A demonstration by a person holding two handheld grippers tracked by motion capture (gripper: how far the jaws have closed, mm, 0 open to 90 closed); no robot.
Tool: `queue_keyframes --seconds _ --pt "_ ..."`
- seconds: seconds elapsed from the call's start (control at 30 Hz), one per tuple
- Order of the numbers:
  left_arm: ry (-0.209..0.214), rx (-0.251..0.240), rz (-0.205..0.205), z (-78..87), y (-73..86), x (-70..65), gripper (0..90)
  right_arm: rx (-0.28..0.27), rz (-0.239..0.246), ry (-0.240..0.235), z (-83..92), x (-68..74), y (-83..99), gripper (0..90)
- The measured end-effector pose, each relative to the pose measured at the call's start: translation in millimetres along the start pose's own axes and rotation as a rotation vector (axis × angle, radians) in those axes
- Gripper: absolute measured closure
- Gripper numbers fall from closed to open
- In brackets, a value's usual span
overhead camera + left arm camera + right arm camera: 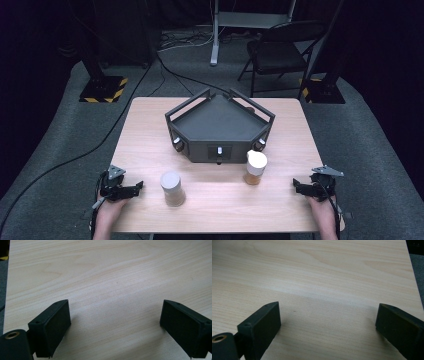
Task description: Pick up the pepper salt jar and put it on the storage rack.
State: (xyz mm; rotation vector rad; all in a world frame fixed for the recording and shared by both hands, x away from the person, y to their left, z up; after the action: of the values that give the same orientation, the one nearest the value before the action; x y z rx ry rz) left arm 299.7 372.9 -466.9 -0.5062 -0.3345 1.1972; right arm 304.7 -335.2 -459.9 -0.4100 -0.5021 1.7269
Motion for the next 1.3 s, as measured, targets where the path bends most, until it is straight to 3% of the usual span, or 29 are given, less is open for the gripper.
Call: queue_keyframes --seconds 1.13,1.3 --pt "0.007 0.001 -0.011 0.2 0.1 2.2 8.7 0.003 0.009 -0.005 0.0 -0.4 -0.2 4.0" --pt "0.027 -0.01 0.005 1.1 2.3 5.2 9.6 0.003 0.009 -0.006 0.0 -0.4 -0.1 3.9"
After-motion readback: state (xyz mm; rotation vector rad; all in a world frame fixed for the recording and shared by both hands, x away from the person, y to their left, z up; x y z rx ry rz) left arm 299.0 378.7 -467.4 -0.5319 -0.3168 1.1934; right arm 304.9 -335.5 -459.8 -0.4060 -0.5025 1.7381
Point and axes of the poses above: each handheld gripper's, and its own axes: z roughly backward along the jaws, y roughly out of its underside, x roughly to its left, the point moved 4 cm from there along -z, roughly forward along the jaws, and after that the axes turned 15 degrees about x, right-handed, at the moved point
